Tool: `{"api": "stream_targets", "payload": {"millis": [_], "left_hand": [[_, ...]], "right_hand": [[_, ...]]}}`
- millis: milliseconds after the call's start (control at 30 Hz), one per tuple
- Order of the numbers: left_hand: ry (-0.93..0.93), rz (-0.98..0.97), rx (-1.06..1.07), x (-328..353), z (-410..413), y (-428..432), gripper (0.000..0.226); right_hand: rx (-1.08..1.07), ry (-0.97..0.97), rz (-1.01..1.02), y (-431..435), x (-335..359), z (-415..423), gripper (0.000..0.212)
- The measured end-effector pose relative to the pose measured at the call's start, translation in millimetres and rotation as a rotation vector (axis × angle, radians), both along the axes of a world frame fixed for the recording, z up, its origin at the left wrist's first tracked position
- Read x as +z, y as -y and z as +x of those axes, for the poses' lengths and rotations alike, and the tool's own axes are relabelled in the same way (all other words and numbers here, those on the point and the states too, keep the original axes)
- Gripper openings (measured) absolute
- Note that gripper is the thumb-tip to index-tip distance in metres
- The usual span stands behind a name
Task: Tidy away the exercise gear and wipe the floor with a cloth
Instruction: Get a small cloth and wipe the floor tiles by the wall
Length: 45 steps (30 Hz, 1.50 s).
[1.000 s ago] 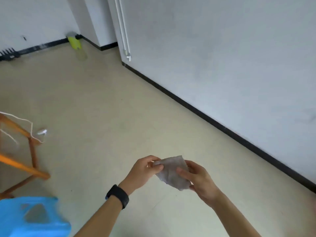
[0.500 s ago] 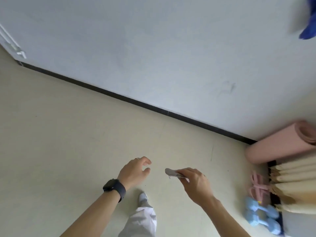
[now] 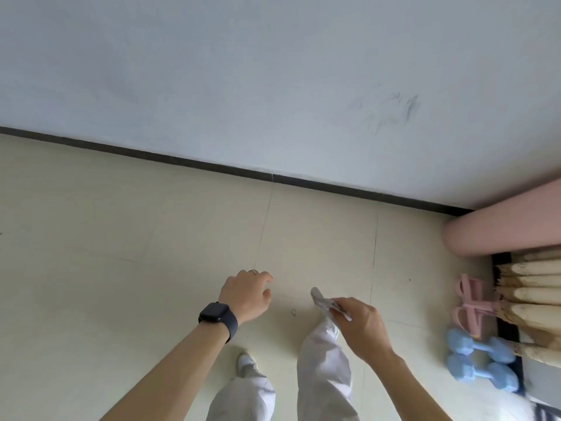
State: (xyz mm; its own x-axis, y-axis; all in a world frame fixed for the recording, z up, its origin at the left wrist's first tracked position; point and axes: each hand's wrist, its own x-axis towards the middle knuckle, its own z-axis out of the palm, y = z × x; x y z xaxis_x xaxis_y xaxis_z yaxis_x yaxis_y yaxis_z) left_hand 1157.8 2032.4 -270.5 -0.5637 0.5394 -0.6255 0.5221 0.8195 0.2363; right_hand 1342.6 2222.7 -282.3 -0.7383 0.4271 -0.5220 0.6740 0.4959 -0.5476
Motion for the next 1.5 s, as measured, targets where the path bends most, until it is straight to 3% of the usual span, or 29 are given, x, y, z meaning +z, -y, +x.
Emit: {"api": "stream_targets", "payload": {"millis": [267,533,733,1000,1133,1200,1300,1400,1500], "left_hand": [[0.064,-0.146,-0.044,-176.7,-58.8,-68.7,0.040],[0.085,-0.252,-0.202,-393.8,-102.1,-101.2,0.040],[0.063,-0.262,-0.297,-514.6,-123.2,-115.7,0.039],[-0.112,-0.083,-0.281,-632.7,-191.7,-150.4,0.046],[-0.254,0.042,-0.317,-680.0,-222.6,-158.5,0.054],[-0.324,0.153,-0.313,-697.7,-229.7,-155.4,0.053],[-0.365,0.285,-0.267,-719.6,-226.1,-144.5,0.051],[-0.366,0.340,-0.223,-733.7,-217.2,-137.5,0.053],[-0.363,0.375,-0.215,-742.5,-216.6,-133.1,0.054]], "right_hand": [[-0.022,0.108,-0.063,-75.5,-161.2,-67.1,0.014],[0.005,0.183,-0.012,-104.2,-363.8,-104.0,0.017],[-0.053,0.181,0.011,-113.6,-484.6,-125.7,0.018],[-0.067,0.015,0.115,-158.9,-579.1,-209.5,0.017],[-0.048,-0.308,0.406,-171.9,-614.8,-254.0,0.018],[-0.009,-0.372,0.523,-167.4,-637.0,-263.7,0.026],[0.100,-0.330,0.575,-144.8,-673.6,-256.6,0.031],[0.191,-0.145,0.548,-121.4,-688.2,-238.8,0.039],[0.098,-0.153,0.539,-112.3,-680.7,-237.9,0.045]]}}
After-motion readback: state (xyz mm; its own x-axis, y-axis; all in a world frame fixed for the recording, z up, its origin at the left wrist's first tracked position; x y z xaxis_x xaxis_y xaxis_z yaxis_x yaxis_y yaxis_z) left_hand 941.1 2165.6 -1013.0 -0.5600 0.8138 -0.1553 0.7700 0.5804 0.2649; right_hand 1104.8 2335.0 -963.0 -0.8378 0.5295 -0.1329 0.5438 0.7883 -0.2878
